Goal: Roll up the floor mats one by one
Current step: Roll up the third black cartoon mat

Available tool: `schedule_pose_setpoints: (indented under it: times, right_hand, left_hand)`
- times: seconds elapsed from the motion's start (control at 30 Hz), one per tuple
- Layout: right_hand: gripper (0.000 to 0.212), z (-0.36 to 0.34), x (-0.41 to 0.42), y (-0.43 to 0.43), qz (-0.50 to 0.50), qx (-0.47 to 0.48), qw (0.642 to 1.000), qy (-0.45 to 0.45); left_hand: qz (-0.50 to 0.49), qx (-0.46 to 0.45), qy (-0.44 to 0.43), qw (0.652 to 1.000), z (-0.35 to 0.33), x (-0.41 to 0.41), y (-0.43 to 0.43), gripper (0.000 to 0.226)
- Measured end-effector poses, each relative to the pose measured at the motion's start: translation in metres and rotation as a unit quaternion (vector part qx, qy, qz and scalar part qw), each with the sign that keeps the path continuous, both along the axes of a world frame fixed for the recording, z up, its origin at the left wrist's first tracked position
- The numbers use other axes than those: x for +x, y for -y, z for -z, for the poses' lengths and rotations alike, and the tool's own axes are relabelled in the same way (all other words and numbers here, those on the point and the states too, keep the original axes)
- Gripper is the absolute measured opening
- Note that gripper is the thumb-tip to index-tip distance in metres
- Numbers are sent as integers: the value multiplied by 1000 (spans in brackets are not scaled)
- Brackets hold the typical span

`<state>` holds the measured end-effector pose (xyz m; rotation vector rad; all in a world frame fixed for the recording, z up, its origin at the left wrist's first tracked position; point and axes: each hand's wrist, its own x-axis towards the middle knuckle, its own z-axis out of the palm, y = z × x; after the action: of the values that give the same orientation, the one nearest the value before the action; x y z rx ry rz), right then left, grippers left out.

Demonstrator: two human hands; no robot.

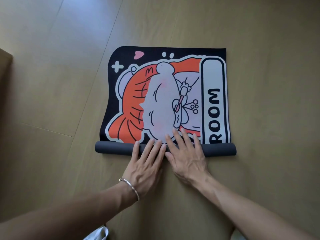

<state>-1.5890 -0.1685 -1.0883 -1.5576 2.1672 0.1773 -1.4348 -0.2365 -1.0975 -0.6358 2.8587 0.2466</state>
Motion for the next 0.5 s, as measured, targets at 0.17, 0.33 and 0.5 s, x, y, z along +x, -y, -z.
schedule_pose_setpoints:
  times: [0.17,0.33,0.5]
  right_hand:
    - [60,-2,-15,19,12,-40,999,-4]
    - [63,-8,-15,9,3,-57,998,-18]
    - [62,-3,-27,25,24,-39,999,-4]
  left_hand:
    - [-13,16,17,1000,3,-21,28,61]
    - [-19,21,64,998,2,-48,58,74]
    - [-19,-20,85,996,-2,-69,77,74]
